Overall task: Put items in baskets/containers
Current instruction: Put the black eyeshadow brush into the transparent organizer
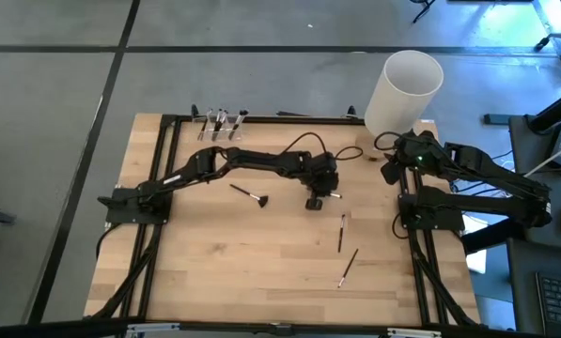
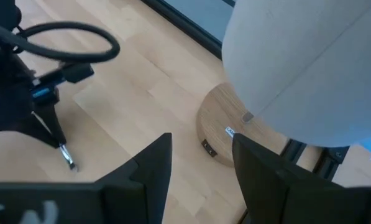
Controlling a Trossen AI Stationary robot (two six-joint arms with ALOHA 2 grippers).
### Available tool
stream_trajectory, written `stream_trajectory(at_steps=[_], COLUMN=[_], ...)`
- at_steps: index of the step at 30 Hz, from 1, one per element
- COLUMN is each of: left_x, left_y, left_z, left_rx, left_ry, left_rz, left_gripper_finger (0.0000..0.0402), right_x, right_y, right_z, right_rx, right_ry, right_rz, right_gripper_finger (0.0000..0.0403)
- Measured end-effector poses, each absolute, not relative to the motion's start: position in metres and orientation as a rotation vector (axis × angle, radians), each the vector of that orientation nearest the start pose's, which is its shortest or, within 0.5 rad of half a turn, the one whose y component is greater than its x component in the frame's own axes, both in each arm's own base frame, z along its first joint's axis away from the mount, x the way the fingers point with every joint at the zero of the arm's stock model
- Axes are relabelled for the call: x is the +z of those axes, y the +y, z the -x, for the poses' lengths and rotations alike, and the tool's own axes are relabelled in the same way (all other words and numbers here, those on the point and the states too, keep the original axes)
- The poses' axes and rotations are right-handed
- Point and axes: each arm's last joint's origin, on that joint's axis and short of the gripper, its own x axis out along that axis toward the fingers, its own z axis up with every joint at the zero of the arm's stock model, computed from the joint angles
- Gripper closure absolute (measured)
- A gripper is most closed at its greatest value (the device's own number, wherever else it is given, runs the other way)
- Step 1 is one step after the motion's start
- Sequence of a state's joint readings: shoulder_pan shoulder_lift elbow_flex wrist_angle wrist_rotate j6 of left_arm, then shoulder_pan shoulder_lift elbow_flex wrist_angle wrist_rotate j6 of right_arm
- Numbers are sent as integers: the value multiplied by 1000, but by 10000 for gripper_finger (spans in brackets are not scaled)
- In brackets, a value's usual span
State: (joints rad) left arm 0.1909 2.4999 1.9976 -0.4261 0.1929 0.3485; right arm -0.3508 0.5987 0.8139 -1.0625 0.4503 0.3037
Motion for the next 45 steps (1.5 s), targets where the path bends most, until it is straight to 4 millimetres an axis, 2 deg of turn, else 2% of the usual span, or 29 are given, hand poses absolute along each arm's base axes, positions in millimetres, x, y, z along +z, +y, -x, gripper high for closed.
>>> stream_trajectory(at_steps=[5, 11, 13, 17, 27, 30, 34, 38, 42, 45], left_x=[118, 130, 142, 183, 235, 236, 244, 242, 246, 238], left_y=[97, 98, 102, 105, 124, 128, 135, 143, 157, 168], left_z=[-522, -522, -522, -517, -486, -470, -437, -394, -344, -308], left_rx=[-103, -30, 14, 121, 327, 386, 479, 561, 654, 733], left_ry=[938, 899, 867, 801, 808, 812, 734, 640, 461, 350], left_rz=[-120, -49, -38, -69, -44, -36, -33, -24, -19, -24], left_gripper_finger=[378, 369, 373, 378, 370, 373, 371, 370, 372, 370], right_x=[292, 292, 292, 291, 290, 291, 290, 290, 291, 291], right_y=[-43, -43, -43, -43, -39, -37, -33, -30, -28, -28], right_z=[-80, -80, -80, -79, -70, -65, -54, -44, -38, -38], right_rx=[-877, -877, -878, -879, -891, -893, -906, -918, -929, -933], right_ry=[753, 753, 754, 769, 783, 759, 748, 725, 683, 674], right_rz=[-226, -225, -225, -223, -244, -253, -281, -306, -324, -333], right_gripper_finger=[235, 235, 235, 235, 235, 235, 235, 235, 235, 235])
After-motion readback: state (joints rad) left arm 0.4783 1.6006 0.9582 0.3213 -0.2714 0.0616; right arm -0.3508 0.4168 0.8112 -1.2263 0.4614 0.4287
